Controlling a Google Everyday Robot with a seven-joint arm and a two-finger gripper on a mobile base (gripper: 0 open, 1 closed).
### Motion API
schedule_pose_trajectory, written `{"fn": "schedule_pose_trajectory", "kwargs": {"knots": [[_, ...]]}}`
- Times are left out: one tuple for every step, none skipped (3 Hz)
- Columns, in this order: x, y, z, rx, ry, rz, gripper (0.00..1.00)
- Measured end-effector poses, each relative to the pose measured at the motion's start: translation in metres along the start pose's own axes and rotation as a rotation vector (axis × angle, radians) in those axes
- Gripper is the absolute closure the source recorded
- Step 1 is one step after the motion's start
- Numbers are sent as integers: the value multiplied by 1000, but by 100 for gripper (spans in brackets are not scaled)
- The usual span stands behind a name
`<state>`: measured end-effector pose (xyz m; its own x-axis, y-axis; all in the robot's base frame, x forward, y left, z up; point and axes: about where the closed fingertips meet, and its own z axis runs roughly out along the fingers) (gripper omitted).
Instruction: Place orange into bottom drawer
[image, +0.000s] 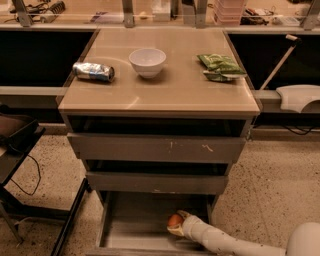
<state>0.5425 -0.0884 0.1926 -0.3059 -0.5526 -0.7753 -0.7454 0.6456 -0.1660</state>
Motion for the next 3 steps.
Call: {"fn": "schedule_pose_trajectory", "kwargs": {"knots": [[21,0,13,-13,39,38,100],[45,0,24,-26,56,93,100],[47,-1,25,-28,59,95,81]]}}
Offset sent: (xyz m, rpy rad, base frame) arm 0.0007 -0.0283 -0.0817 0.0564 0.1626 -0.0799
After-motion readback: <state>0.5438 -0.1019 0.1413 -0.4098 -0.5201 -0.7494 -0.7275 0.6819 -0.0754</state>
